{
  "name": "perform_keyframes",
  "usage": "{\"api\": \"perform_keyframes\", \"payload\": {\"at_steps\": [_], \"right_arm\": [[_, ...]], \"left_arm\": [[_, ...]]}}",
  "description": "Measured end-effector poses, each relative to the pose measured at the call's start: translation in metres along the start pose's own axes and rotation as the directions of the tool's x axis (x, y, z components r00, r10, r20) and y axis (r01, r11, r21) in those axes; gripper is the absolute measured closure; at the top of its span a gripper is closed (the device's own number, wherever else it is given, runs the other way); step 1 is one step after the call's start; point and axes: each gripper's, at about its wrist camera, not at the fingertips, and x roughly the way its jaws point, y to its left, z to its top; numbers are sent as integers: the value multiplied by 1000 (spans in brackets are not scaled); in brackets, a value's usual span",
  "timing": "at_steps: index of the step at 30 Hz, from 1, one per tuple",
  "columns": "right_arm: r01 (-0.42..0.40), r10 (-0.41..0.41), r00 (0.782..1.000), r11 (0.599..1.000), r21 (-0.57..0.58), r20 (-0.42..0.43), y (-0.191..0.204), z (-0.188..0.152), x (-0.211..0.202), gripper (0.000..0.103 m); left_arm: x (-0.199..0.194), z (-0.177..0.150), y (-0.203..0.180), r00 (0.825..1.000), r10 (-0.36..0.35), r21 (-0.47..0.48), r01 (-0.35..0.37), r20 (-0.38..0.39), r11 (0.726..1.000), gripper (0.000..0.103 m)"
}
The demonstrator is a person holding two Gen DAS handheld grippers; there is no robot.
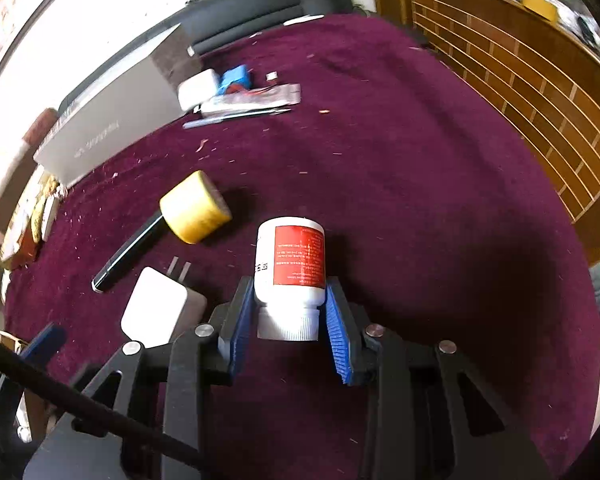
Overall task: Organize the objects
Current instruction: 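Move both open grippers back to the white charger and red-labelled pill bottle, then grasp the white charger with the left gripper while the right gripper grasps the red-labelled pill bottle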
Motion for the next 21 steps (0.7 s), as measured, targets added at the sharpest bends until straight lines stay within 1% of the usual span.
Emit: {"api": "perform_keyframes", "payload": {"at_steps": [4,5,8,9,13,14,17,18,19,20,21], "right_arm": [[-49,49,999,997,55,0,-23,-6,-5,71],[-73,73,997,995,66,3,-28,-6,-5,71],[-107,107,994,991,78,10,-34,-5,-6,71],[-109,109,994,991,77,11,-35,-4,-6,71],[-112,111,994,991,70,18,-34,-3,-5,71],[-113,112,994,991,69,21,-34,-3,-5,71],[-107,105,994,992,62,28,-32,-2,-2,71],[-100,98,995,993,56,33,-30,-2,-2,71],[-96,94,995,994,52,36,-29,-1,0,71],[-87,86,995,995,45,43,-28,-2,0,71],[-81,79,996,996,39,48,-26,-2,1,71]], "left_arm": [[22,7,-11,1000,13,45,-13,-4,999,42],[26,9,-13,1000,11,55,-11,-1,998,42],[36,10,-22,1000,3,87,-2,0,996,41],[41,10,-25,1000,-3,93,3,0,996,40],[64,11,-35,999,6,113,-1,-45,994,39],[64,10,-37,1000,8,113,-5,-30,994,39],[65,11,-37,999,3,111,1,-32,994,40],[64,11,-35,1000,-2,102,5,-27,995,48],[62,10,-33,1000,-6,96,8,-23,995,61],[61,9,-32,1000,-15,87,17,-24,996,65],[60,8,-31,1000,-14,79,16,-25,997,65]]}}
